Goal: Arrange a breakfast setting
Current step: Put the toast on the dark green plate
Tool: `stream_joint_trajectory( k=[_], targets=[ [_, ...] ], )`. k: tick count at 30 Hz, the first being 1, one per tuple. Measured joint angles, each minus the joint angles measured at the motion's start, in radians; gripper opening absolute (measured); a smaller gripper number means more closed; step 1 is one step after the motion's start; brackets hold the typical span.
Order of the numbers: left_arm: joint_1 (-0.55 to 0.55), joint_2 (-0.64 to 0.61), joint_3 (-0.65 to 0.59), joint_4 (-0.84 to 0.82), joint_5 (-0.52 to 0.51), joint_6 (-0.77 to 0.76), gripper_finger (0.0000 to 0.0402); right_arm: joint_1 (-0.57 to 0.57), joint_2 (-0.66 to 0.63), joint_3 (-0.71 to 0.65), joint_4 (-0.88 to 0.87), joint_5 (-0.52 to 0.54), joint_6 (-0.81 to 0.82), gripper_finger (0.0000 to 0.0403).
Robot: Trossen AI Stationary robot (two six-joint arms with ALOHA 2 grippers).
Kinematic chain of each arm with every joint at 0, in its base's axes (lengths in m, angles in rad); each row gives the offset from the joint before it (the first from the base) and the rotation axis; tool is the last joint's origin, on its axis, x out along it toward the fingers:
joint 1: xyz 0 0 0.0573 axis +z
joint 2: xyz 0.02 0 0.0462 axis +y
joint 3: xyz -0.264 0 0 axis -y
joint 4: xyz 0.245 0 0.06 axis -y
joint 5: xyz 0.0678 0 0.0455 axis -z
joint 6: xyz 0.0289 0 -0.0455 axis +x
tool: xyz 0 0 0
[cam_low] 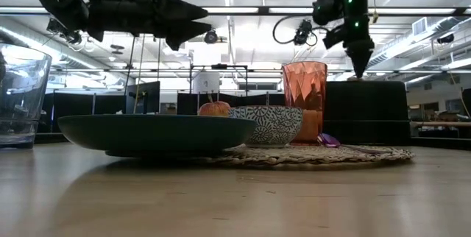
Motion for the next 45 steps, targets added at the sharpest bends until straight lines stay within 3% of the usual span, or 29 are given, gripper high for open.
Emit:
stream_joint_trajectory(
  k=[8,15,27,35,45],
  targets=[
    [-0.002,-0.126,0.000,-0.132,0.000,0.019,0.0244,-0.040,0.076,0.000,0.012,-0.053,-0.079,0.0203],
    [-0.003,-0.170,0.000,-0.204,0.000,0.018,0.0244,-0.048,0.081,0.000,-0.003,-0.181,-0.100,0.0152],
    [-0.003,-0.173,0.000,-0.201,0.000,0.007,0.0244,-0.051,0.096,0.001,-0.001,-0.208,-0.133,0.0016],
    [-0.004,-0.173,0.000,-0.201,0.000,0.006,0.0244,-0.019,0.023,0.000,-0.030,-0.147,-0.130,0.0019],
    [0.000,-0.179,0.000,-0.173,0.000,-0.001,0.0244,0.094,-0.210,0.000,0.042,-0.117,-0.081,0.0015]
  ],
)
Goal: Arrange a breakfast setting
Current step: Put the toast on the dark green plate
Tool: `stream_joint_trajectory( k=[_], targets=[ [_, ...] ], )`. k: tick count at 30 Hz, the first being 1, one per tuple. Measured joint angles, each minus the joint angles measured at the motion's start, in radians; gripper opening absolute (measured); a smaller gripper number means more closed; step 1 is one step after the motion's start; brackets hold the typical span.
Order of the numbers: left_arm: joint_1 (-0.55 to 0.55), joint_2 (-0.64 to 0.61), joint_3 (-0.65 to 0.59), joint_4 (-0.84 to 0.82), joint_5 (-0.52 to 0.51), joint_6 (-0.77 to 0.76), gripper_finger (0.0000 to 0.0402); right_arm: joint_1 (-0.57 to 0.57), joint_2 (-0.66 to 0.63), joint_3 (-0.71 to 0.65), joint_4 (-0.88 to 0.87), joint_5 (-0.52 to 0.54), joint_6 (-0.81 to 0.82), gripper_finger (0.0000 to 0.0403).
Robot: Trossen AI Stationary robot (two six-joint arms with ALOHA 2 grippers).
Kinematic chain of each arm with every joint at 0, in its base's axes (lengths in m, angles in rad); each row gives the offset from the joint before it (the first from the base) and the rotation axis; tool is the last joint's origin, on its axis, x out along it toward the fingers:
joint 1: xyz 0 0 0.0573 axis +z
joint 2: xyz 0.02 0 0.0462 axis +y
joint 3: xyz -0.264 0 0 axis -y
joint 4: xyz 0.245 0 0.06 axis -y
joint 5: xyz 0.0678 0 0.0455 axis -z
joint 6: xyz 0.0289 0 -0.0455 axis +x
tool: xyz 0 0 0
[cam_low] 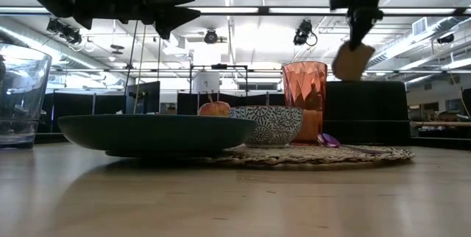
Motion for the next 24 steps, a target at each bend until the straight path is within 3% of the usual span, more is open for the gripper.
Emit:
stream_joint_trajectory(
  k=[5,11,19,24],
  targets=[
    [-0.004,0.000,0.062,-0.054,0.000,-0.057,0.0244,0.128,-0.110,0.000,0.075,0.001,0.029,0.0014],
    [-0.020,0.000,0.278,-0.447,0.000,-0.019,0.0244,0.344,-0.185,0.000,0.190,-0.034,0.109,0.0013],
    [-0.034,0.000,0.540,-0.928,-0.066,-0.012,0.0244,0.704,-0.161,0.000,0.370,-0.029,0.174,0.0013],
    [-0.108,-0.020,0.593,-1.045,-0.082,-0.044,0.0244,0.917,-0.091,0.000,0.515,0.039,0.178,0.0013]
  ],
)
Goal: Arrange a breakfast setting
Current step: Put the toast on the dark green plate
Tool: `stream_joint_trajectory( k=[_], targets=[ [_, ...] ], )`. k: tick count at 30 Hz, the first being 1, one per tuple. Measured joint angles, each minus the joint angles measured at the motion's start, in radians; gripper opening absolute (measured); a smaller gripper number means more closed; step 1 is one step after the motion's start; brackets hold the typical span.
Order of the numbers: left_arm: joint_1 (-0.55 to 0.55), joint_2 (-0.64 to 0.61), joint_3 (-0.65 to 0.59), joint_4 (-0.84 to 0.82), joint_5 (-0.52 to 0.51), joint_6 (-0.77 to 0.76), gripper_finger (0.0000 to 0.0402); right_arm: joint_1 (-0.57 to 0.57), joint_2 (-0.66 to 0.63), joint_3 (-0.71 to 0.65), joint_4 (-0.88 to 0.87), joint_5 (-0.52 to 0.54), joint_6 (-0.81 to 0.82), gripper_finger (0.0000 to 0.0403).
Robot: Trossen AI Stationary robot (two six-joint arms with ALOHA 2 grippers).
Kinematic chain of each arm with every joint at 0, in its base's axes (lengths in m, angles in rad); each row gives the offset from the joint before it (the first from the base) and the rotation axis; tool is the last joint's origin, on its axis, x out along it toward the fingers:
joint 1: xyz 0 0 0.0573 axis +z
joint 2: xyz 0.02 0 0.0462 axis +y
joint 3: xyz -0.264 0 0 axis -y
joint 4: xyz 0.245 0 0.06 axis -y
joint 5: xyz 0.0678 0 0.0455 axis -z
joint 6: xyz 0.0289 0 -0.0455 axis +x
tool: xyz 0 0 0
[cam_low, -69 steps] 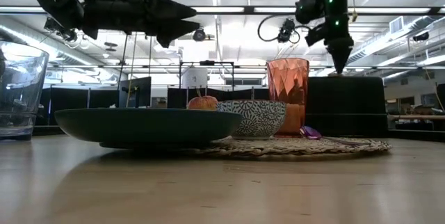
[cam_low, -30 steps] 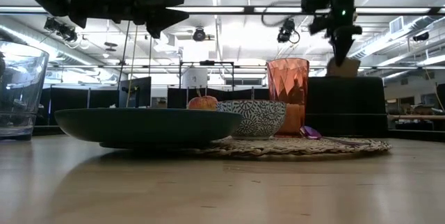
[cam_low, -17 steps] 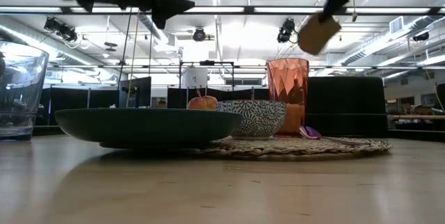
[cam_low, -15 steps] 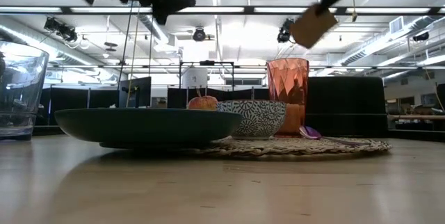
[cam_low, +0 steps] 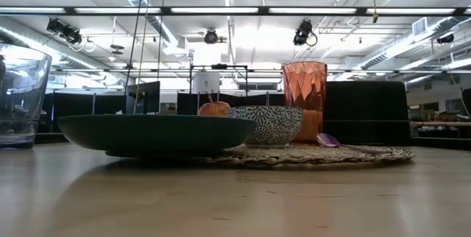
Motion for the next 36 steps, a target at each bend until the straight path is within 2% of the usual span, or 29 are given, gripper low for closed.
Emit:
stream_joint_trajectory(
  k=[3,8,17,20,25,30,36],
  targets=[
    [-0.074,-0.024,-0.001,-0.014,-0.012,-0.016,0.0244,0.102,0.066,0.000,0.059,0.064,0.000,0.0013],
    [-0.215,-0.043,-0.003,-0.022,-0.110,-0.041,0.0244,0.236,0.185,0.000,0.186,0.147,-0.005,0.0013],
    [-0.409,-0.044,-0.003,-0.036,-0.230,-0.115,0.0244,0.401,0.428,0.000,0.417,0.258,-0.045,0.0013],
    [-0.455,-0.044,-0.004,-0.046,-0.242,-0.147,0.0244,0.417,0.527,0.000,0.505,0.299,-0.061,0.0013],
    [-0.511,-0.051,-0.005,-0.061,-0.254,-0.228,0.0244,0.408,0.676,0.000,0.585,0.433,-0.104,0.0013],
    [-0.569,-0.071,-0.004,-0.061,-0.255,-0.272,0.0244,0.370,0.796,0.000,0.634,0.430,-0.128,0.0013],
    [-0.626,-0.072,-0.004,-0.040,-0.262,-0.279,0.0244,0.317,0.919,0.000,0.693,0.485,-0.216,0.0013]
  ],
)
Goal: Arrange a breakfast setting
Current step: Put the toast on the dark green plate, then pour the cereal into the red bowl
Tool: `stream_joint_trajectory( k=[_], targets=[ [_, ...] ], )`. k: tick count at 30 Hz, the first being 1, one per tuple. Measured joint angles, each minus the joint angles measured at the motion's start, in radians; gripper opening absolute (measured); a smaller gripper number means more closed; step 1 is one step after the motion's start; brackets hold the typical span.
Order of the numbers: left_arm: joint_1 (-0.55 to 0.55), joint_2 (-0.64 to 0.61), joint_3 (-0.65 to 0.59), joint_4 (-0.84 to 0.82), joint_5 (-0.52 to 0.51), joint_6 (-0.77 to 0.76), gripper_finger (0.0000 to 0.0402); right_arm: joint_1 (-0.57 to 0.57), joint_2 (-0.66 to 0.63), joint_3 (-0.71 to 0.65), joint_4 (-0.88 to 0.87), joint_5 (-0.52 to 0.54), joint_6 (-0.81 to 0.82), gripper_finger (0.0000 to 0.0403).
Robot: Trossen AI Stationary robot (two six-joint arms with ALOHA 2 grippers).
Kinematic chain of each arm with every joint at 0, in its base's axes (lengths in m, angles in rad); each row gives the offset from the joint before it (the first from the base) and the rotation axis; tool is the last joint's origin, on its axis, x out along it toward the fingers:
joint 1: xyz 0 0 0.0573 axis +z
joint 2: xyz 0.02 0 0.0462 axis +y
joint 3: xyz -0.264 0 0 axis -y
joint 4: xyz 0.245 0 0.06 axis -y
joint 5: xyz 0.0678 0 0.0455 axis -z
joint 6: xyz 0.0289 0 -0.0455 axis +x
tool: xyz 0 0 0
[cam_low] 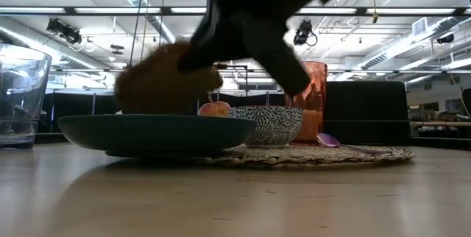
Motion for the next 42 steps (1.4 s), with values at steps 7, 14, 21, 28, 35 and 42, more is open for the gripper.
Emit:
stream_joint_trajectory(
  k=[7,14,21,28,35,42],
  targets=[
    [-0.017,0.000,0.000,-0.007,-0.018,-0.012,0.0244,-0.053,0.032,0.000,-0.040,-0.055,0.032,0.0020],
    [-0.017,0.000,0.000,-0.007,-0.010,-0.010,0.0244,-0.095,0.030,0.000,-0.100,-0.118,0.109,0.0035],
    [-0.017,0.000,0.000,-0.008,0.021,-0.032,0.0244,-0.087,0.015,0.000,-0.126,-0.150,0.170,0.0114],
    [-0.014,0.000,0.111,-0.203,-0.020,-0.103,0.0244,-0.081,-0.043,0.000,-0.206,-0.158,0.249,0.0205],
    [-0.013,0.000,0.211,-0.595,-0.143,-0.261,0.0244,-0.078,-0.141,0.000,-0.311,-0.239,0.360,0.0259],
    [-0.013,0.000,0.219,-0.836,-0.113,-0.520,0.0244,-0.067,-0.218,0.000,-0.380,-0.297,0.402,0.0268]
  ],
)
